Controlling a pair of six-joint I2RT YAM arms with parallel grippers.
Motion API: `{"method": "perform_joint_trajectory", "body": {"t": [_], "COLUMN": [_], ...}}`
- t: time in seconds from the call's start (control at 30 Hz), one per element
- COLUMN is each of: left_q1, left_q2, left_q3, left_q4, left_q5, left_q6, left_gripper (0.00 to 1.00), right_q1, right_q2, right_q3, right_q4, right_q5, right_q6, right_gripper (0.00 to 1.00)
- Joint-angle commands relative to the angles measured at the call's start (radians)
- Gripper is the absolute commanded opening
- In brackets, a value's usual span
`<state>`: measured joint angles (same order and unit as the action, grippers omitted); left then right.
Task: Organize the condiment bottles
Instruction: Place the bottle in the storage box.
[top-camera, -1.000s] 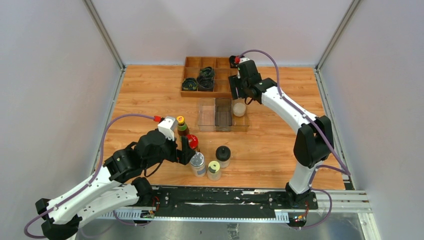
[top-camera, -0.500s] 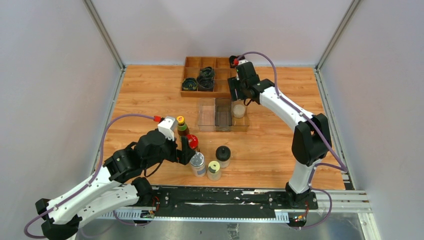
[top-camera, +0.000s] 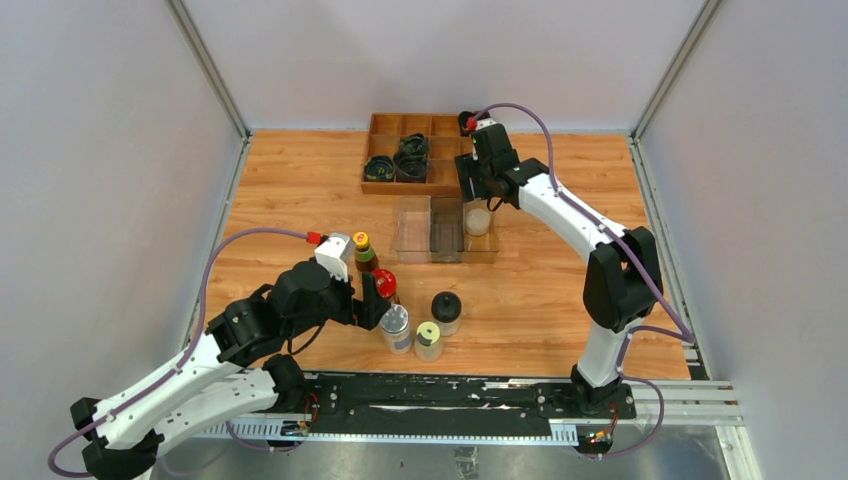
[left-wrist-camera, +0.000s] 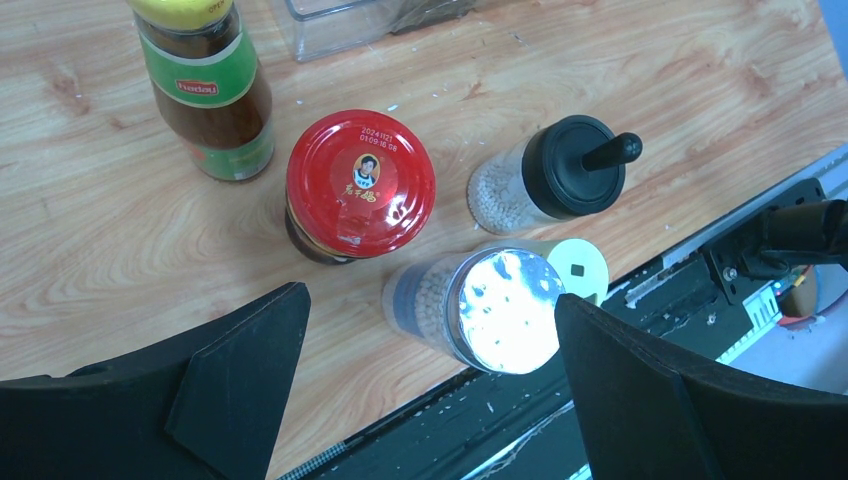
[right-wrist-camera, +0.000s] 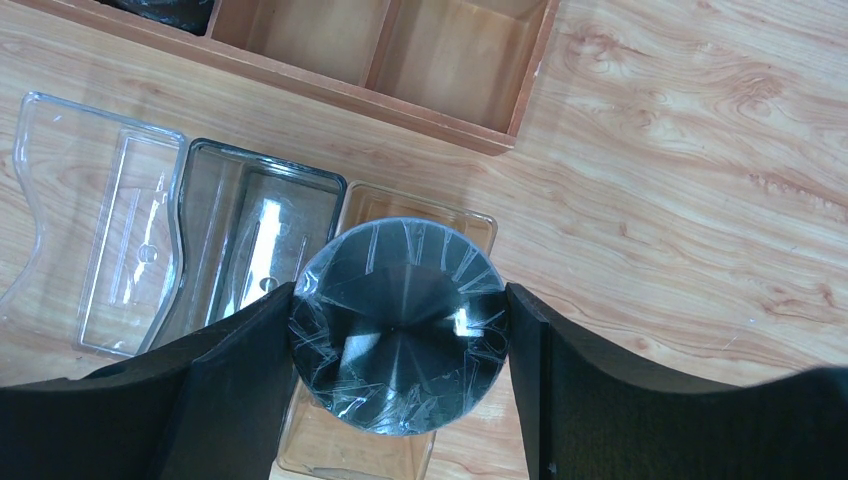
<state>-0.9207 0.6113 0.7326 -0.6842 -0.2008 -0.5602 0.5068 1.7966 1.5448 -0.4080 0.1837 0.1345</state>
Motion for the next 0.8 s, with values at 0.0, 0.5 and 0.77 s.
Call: {"method": "perform_joint_trajectory", "body": {"t": [0.0,0.5,0.77], "left_q1": [-0.008,-0.009,-0.008], "left_q2": [-0.012,-0.025,-0.030], "left_q3": [-0.010,-0.012,-0.012], "left_q4": [-0.003,-0.006,-0.005], "left_q5": [0.014,0.017,0.018], "left_q6": [-0.002,-0.006,-0.008], "left_gripper": [1.00,1.00,1.00], "right_q1": [0.015,0.023,0.025], "right_q2": [0.005,-0.011,-0.021], "right_q3": [-0.018,-0.041,-0.056], "right_q4": [0.018,0.020,0.021], "right_q5": [0.013,0.015,0.009], "right_q6": [0.003,0.002,0.009], "right_gripper": [0.30,0.54,0.64]}}
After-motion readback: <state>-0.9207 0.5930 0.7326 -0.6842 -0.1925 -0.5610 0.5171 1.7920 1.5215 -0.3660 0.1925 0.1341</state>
